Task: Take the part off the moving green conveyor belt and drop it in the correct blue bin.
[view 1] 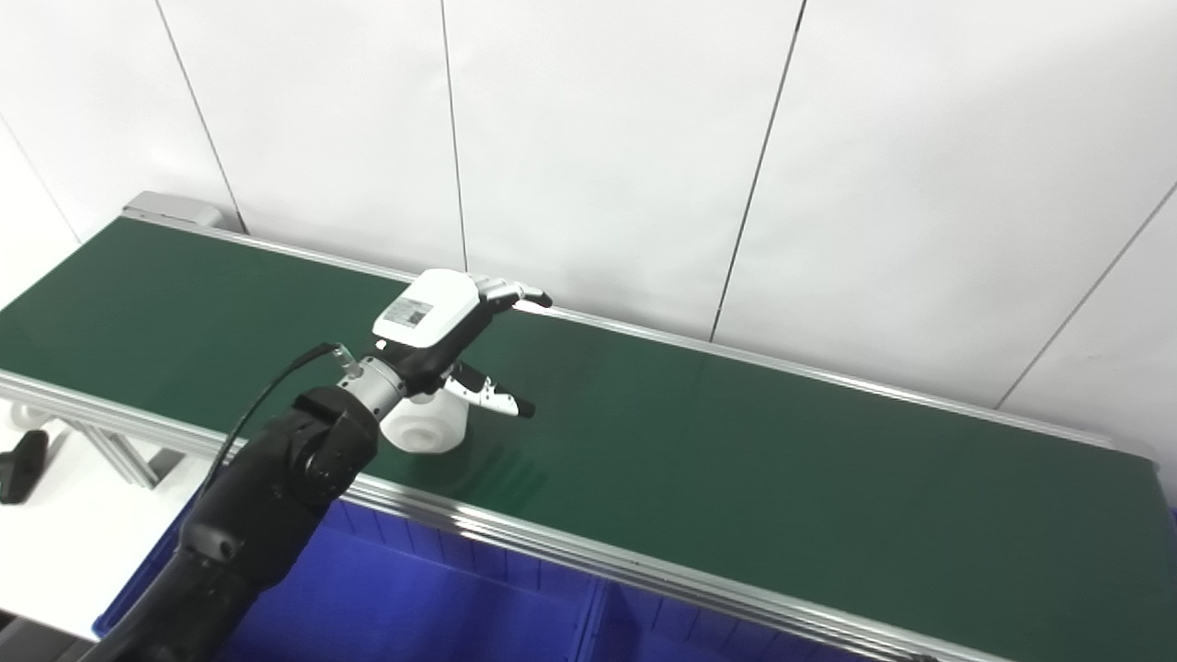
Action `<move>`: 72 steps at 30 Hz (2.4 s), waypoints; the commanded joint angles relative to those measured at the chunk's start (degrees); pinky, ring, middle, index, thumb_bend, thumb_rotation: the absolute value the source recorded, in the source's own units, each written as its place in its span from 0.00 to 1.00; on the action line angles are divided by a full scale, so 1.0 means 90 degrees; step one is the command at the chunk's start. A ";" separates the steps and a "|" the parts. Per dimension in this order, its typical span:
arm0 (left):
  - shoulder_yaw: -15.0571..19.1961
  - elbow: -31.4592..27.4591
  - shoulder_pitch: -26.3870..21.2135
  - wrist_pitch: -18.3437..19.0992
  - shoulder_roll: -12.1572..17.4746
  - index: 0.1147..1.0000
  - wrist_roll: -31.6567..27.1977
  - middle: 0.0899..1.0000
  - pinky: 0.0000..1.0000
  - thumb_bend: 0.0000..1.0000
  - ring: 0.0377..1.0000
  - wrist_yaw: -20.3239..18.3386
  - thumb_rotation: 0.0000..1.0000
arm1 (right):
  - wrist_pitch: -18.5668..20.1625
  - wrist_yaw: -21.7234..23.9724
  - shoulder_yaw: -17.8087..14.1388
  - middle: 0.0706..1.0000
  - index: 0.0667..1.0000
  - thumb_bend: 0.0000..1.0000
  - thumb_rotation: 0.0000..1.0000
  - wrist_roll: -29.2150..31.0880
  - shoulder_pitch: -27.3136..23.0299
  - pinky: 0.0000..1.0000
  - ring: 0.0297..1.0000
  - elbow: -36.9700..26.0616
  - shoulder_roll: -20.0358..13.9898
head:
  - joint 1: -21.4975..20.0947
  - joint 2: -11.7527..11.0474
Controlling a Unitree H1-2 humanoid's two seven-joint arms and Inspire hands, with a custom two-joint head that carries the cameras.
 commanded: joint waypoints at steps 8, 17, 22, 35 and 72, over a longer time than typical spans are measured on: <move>-0.0382 0.1037 -0.0489 -0.0191 0.0483 0.79 -0.0719 0.85 0.83 0.88 0.85 -0.0494 0.31 | -0.0272 0.0051 0.0034 1.00 1.00 0.46 1.00 -0.0060 -0.0081 0.93 0.90 -0.0232 0.0085 | -0.0081 0.0084; -0.0855 0.1232 -0.0495 -0.0008 0.0565 0.80 -0.0830 0.85 0.82 0.90 0.86 -0.1047 0.36 | -0.0255 0.0021 0.0058 1.00 1.00 0.45 1.00 -0.0107 -0.0030 0.94 0.90 -0.0328 0.0099 | -0.0139 0.0148; -0.1080 0.1505 -0.0564 -0.0071 0.0517 0.76 0.0002 0.80 0.76 0.87 0.81 0.0318 0.31 | -0.0238 -0.0015 0.0067 1.00 1.00 0.44 1.00 -0.0171 0.0010 0.95 0.90 -0.0385 0.0126 | -0.0151 0.0170; -0.1113 0.2006 -0.0628 -0.0386 0.0190 0.45 0.0227 0.42 0.39 0.52 0.40 0.2440 0.00 | -0.0247 0.0003 0.0061 1.00 1.00 0.45 1.00 -0.0180 0.0029 0.93 0.89 -0.0408 0.0130 | -0.0187 0.0223; -0.0393 -0.3479 0.1720 0.0957 0.0592 0.43 -0.0595 0.43 0.35 0.52 0.40 -0.1028 0.00 | 0.1174 -0.0011 -0.0019 0.88 0.89 0.65 0.83 -0.0081 0.0082 0.74 0.75 -0.2120 -0.0027 | 0.0597 0.2019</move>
